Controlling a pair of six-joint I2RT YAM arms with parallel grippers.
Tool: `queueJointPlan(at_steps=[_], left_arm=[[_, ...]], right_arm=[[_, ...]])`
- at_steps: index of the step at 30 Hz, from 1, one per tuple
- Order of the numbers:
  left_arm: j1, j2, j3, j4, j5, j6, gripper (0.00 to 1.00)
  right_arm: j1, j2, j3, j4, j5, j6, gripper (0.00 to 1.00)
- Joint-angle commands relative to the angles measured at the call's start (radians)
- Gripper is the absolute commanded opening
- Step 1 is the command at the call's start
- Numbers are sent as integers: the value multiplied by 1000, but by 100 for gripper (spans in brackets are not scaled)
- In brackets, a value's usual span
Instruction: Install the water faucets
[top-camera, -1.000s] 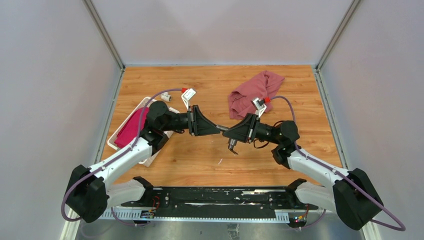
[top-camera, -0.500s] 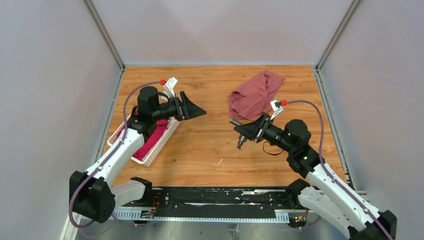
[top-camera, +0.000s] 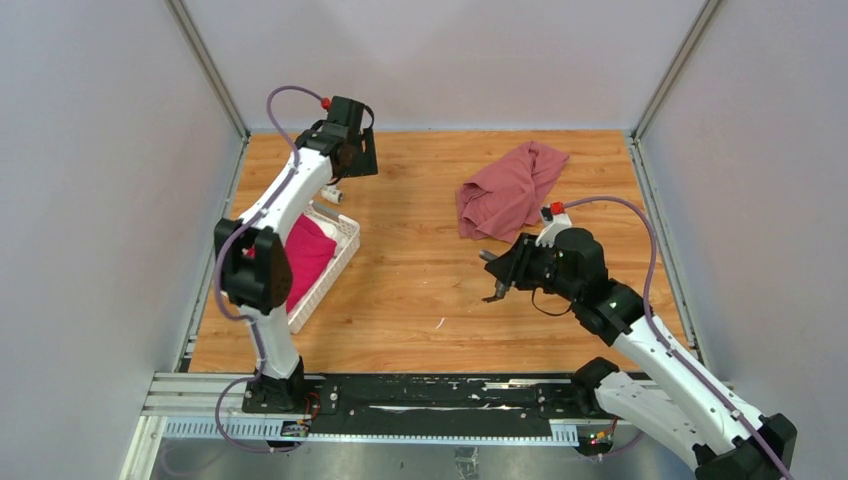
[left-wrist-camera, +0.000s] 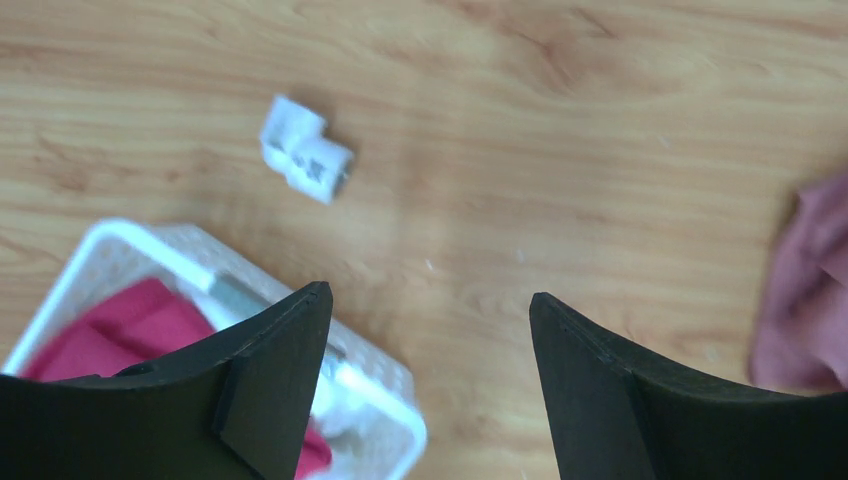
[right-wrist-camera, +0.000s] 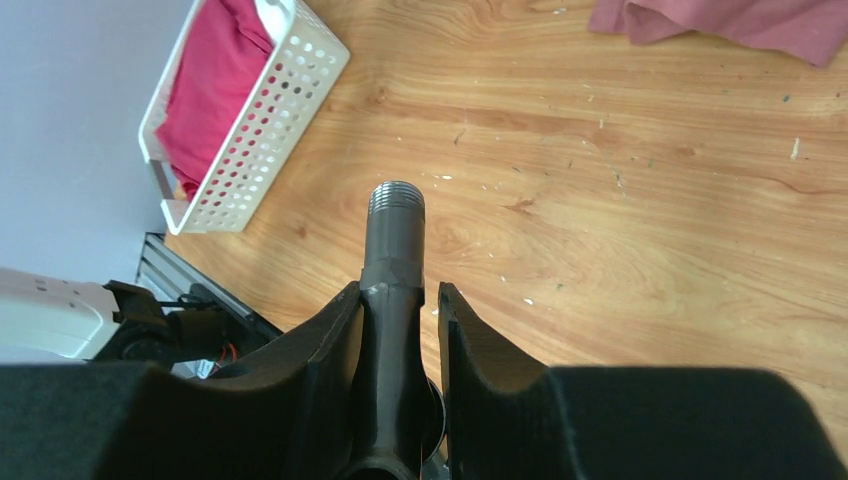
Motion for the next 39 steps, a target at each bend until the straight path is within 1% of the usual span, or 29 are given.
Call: queueJointPlan(at_steps=[1,4,9,14,18,24,27,32,36,39], left_arm=[[33,209,218,-114,-178,81,77],[60,321,332,-133,-145,96,77],[121,434,424,-133,-37,118,78],[188,512,461,-132,66,119,77],[210,575,498,-134,81,153,77],[243,652,535,-132,114,138,77],[247,678,542,-132,118,140,74],[246,691,540,-130,129,134,62],[246,681,545,-130,138,126,43],[246,664,547,-129,151,120,24]], right_arm=[[-4,31,50,-25,14,-60,0],[-4,58,67,-38,12,-80,0],[-4,119,96,-52,24,-116,0],[-5,195,128,-50,20,-144,0],[-7,249,147,-42,10,-165,0],[-11,308,162,-23,-8,-171,0],[-11,329,167,-17,-15,-172,0],[-14,359,176,-12,-21,-170,0],[-16,374,181,-8,-25,-164,0],[-16,375,181,-8,-27,-159,0]])
